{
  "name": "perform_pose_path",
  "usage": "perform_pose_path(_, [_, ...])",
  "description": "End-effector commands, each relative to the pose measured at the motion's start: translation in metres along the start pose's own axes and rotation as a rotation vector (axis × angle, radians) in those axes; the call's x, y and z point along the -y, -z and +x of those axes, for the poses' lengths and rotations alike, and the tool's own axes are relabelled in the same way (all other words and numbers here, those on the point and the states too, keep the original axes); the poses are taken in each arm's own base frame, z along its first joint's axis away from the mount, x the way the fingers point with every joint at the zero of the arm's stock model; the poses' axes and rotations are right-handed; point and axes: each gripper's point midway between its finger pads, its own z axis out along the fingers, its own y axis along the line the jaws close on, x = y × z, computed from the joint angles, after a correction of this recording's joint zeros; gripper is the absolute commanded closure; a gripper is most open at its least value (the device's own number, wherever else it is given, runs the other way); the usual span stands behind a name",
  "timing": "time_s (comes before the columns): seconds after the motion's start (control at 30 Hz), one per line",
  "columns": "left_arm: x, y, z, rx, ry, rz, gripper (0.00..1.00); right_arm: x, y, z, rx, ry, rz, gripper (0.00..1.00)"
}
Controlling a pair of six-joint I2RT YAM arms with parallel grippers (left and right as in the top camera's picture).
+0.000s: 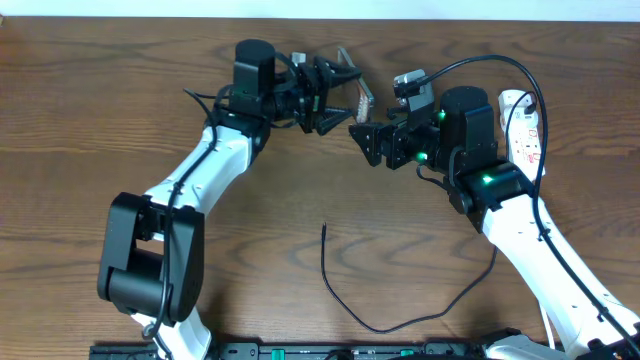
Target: Plug charger to phone and switch on socket
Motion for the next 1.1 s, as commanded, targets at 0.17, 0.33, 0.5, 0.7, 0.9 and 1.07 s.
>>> perform_pose_path(0.17, [0.026,-0.006,0.028,-0.048,-0.089,0.034,0.93,0.001,0.001,-0.010,0.030,0.029,0.030,0.15])
perform_pose_path(0.33, [0.025,-0.010,0.034,-0.062,-0.091,0.030,0.93,0.008,0.001,-0.012,0.037,0.028,0.070,0.15])
perform_pose_path(0.5, [0.024,-0.013,0.039,-0.075,-0.094,0.027,0.93,0.011,0.002,-0.012,0.041,0.028,0.093,0.17])
perform_pose_path(0.7, [0.023,-0.015,0.042,-0.084,-0.096,0.024,0.93,0.015,0.002,-0.013,0.046,0.028,0.117,0.22])
perform_pose_path(0.9, [0.023,-0.015,0.044,-0.095,-0.096,0.024,0.93,0.017,0.000,-0.012,0.041,0.025,0.122,0.23])
perform_pose_path(1.07, [0.023,-0.015,0.045,-0.099,-0.096,0.024,0.93,0.021,-0.006,-0.006,0.022,0.019,0.124,0.21])
